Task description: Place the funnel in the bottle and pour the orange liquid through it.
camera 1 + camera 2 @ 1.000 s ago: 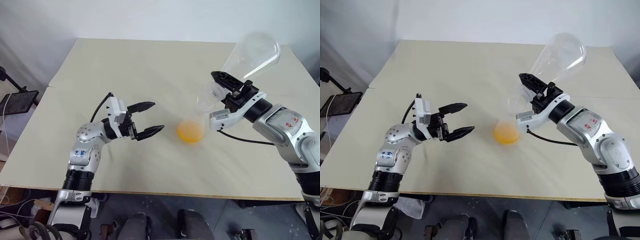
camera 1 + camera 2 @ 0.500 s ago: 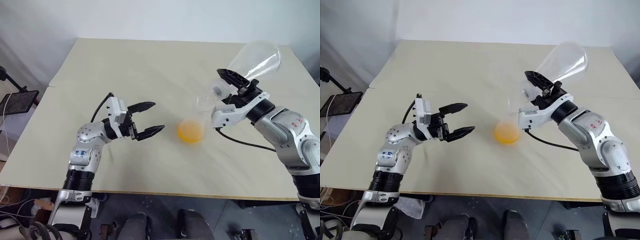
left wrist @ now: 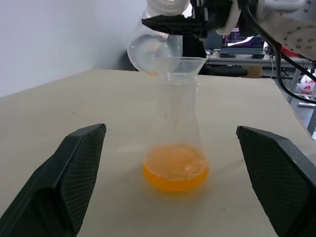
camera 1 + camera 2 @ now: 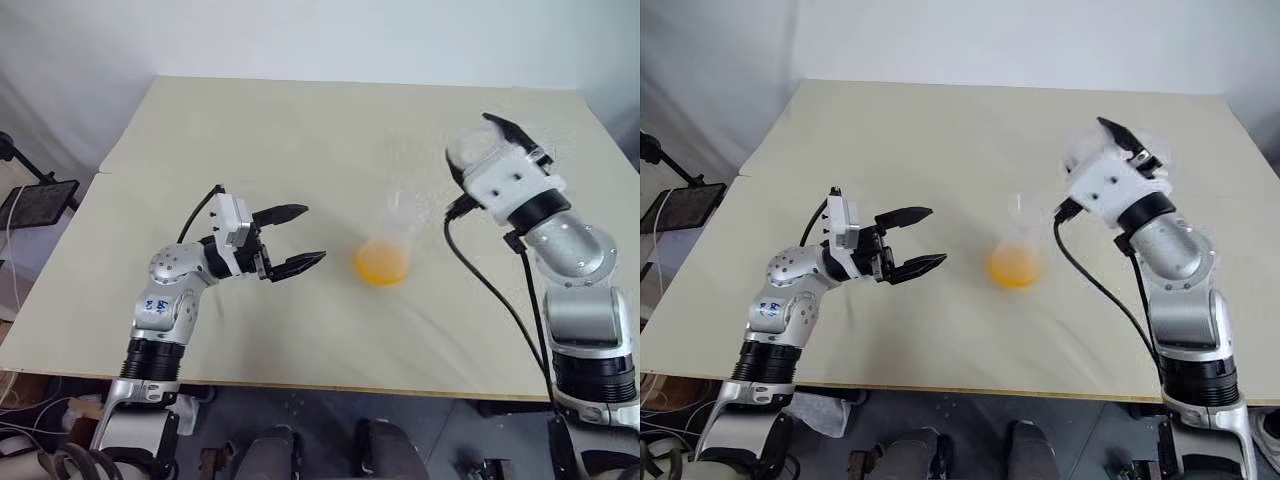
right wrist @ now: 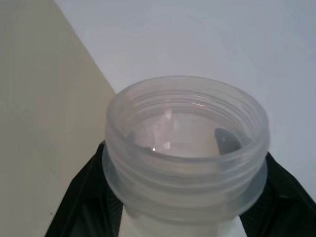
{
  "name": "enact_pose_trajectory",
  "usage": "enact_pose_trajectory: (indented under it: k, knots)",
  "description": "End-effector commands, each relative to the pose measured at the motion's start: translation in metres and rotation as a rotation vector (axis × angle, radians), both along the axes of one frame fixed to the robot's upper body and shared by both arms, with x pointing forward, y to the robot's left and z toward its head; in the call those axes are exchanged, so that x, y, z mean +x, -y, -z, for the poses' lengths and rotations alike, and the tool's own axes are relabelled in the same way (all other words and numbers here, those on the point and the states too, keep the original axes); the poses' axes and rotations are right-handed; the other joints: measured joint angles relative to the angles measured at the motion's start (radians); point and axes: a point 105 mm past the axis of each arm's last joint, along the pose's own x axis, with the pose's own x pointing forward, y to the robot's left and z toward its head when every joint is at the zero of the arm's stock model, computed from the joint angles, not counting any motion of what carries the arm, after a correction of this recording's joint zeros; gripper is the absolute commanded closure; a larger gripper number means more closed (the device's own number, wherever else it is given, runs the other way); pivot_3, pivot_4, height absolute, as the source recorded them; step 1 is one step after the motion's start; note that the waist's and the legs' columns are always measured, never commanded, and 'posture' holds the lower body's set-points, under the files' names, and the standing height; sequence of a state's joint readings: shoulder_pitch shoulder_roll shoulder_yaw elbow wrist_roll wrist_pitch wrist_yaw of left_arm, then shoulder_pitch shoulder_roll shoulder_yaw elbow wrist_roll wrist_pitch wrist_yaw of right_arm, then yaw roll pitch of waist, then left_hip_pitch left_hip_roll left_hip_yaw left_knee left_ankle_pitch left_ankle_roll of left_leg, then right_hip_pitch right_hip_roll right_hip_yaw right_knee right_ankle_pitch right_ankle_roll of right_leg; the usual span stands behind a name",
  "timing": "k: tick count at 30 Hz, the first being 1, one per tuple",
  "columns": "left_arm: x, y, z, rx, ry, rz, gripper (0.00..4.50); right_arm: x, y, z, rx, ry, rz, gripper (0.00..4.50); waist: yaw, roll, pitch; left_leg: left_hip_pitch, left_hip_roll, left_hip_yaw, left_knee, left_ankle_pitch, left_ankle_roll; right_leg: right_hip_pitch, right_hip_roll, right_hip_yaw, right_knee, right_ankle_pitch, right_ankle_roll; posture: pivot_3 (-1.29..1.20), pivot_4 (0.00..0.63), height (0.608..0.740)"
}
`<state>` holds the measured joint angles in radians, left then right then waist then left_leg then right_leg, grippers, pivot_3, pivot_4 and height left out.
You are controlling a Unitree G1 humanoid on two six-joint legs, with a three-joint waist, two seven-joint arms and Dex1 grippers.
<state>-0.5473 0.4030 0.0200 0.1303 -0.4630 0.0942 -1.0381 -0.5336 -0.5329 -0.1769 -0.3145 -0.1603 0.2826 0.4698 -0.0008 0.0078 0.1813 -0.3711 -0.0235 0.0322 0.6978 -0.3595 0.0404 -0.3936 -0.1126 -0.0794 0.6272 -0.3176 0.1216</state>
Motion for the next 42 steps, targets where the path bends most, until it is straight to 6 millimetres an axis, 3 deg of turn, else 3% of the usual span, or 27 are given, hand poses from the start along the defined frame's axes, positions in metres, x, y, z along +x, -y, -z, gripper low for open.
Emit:
enact_pose_trajectory:
  k: [1, 3, 8, 12, 21, 27, 36, 42]
  knots:
    - [0.000, 0.000, -0.013, 0.004, 0.045, 0.007, 0.00, -0.012, 0.033, -0.017, 0.345, -0.041, -0.032, 2.04, 0.001, 0.000, 0.000, 0.000, 0.000, 0.000, 0.000, 0.000, 0.000, 0.000, 0.000, 0.000, 0.000, 0.000, 0.000, 0.00, 0.150, 0.740]
    - [0.000, 0.000, -0.013, 0.006, 0.044, 0.008, 0.00, -0.013, 0.058, -0.003, 0.564, -0.122, -0.053, 2.04, 0.005, 0.000, 0.000, 0.000, 0.000, -0.002, 0.000, 0.000, 0.000, 0.001, 0.000, 0.000, 0.000, 0.000, 0.000, 0.00, 0.150, 0.740]
    - [0.001, 0.001, -0.013, 0.012, 0.038, 0.018, 0.00, -0.018, 0.125, 0.029, 0.826, -0.155, 0.153, 2.04, 0.002, 0.000, 0.000, 0.000, -0.003, -0.004, -0.001, 0.000, 0.000, 0.002, -0.001, 0.002, 0.000, 0.000, 0.000, 0.00, 0.150, 0.740]
    - [0.001, 0.004, -0.012, 0.013, 0.034, 0.031, 0.00, -0.023, 0.154, 0.049, 0.856, -0.172, 0.221, 2.04, -0.001, 0.000, 0.000, 0.000, -0.002, -0.002, -0.001, 0.000, 0.000, 0.001, 0.000, 0.002, 0.001, 0.000, 0.000, 0.00, 0.150, 0.740]
    - [0.000, 0.009, -0.013, 0.001, 0.033, 0.038, 0.00, -0.016, 0.175, 0.058, 0.861, -0.134, 0.245, 2.04, -0.003, 0.000, 0.000, 0.002, -0.001, 0.003, -0.001, 0.000, 0.001, 0.000, 0.000, 0.003, 0.001, 0.000, 0.000, 0.00, 0.150, 0.740]
    - [0.001, 0.009, -0.015, 0.001, 0.036, 0.035, 0.00, -0.012, 0.172, 0.058, 0.830, -0.139, 0.214, 0.03, -0.001, 0.000, 0.000, 0.001, -0.001, 0.003, -0.001, 0.000, 0.001, 0.000, -0.001, 0.004, 0.000, 0.000, 0.000, 0.00, 0.150, 0.740]
    - [-0.001, 0.008, -0.013, 0.002, 0.029, 0.031, 0.00, -0.031, 0.171, 0.050, 0.773, -0.186, 0.188, 0.01, 0.002, 0.000, 0.000, 0.001, -0.001, 0.002, -0.001, 0.000, 0.001, 0.000, -0.002, 0.005, 0.000, 0.000, 0.000, 0.00, 0.150, 0.740]
    - [-0.002, 0.005, -0.008, 0.014, 0.008, 0.034, 0.00, -0.060, 0.167, 0.041, 0.678, -0.211, 0.110, 0.01, 0.007, 0.000, 0.000, 0.001, -0.001, 0.002, -0.001, 0.000, 0.001, 0.001, -0.002, 0.005, -0.001, 0.000, 0.000, 0.00, 0.150, 0.740]
